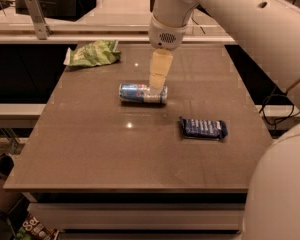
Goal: Place redbull can upright
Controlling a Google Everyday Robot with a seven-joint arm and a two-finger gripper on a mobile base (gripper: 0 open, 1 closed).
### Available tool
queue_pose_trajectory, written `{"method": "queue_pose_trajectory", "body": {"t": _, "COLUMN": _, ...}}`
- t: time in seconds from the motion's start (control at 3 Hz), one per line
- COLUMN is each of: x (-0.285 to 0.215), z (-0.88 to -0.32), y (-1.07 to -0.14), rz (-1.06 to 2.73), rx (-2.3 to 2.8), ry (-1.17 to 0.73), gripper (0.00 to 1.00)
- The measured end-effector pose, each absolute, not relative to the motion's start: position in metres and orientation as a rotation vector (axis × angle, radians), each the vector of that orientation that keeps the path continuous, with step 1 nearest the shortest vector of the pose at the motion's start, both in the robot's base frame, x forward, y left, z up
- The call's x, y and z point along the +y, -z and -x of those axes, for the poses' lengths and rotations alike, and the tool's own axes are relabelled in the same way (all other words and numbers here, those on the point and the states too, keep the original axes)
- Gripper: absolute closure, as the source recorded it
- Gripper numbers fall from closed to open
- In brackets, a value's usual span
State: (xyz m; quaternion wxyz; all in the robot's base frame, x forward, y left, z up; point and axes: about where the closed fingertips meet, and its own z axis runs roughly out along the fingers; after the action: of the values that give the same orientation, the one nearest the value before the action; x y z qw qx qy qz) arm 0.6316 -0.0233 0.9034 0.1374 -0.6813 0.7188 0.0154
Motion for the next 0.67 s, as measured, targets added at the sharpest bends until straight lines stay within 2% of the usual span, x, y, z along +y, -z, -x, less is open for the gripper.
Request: {"method": "queue_pose_trajectory", "body": {"t": 0.67, "x": -0.0057, "z": -0.6303, "y": -0.8878, "rz": 2.006, "rx": 2.124, "ry": -0.009, "gripper": 0.00}}
